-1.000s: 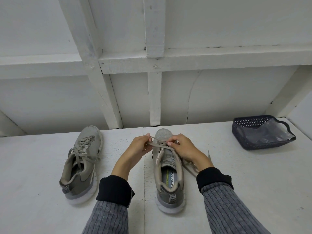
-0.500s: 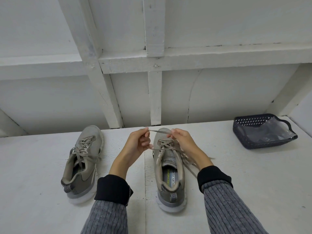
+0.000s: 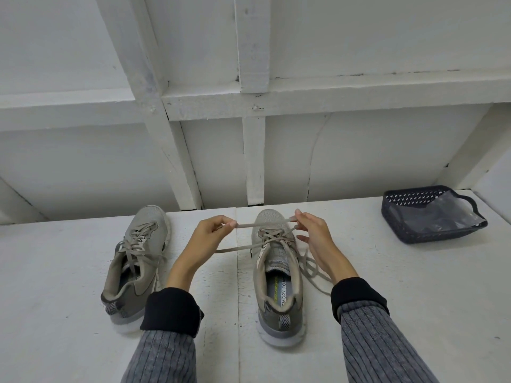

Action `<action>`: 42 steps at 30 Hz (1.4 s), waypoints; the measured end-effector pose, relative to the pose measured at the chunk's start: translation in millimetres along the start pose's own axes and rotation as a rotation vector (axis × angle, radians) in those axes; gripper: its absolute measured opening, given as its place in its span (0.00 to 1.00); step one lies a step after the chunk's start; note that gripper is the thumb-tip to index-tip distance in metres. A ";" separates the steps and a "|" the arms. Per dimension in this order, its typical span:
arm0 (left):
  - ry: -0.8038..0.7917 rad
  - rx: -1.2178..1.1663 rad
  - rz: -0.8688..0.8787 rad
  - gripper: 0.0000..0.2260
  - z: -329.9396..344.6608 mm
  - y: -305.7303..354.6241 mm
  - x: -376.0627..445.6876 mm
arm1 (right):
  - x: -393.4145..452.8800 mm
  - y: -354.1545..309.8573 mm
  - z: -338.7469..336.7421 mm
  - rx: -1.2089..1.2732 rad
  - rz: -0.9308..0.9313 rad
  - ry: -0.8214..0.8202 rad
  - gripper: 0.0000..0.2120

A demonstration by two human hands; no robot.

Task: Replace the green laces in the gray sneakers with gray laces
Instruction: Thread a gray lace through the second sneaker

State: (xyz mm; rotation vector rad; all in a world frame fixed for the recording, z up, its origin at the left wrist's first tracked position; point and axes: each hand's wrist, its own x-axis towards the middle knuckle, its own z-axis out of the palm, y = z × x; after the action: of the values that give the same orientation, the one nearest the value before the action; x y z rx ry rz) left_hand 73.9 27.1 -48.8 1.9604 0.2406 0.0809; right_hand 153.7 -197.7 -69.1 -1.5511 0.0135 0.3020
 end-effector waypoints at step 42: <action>-0.304 -0.124 0.077 0.12 21.3 19.0 -3.0 | -28.3 -16.9 8.5 -0.247 -0.260 -0.130 0.15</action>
State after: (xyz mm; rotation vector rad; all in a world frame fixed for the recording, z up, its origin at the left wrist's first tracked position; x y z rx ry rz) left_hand 77.0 0.0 -39.6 1.8301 -0.0389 -0.1484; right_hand 128.3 -194.4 -46.7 -1.7525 -0.3353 0.2025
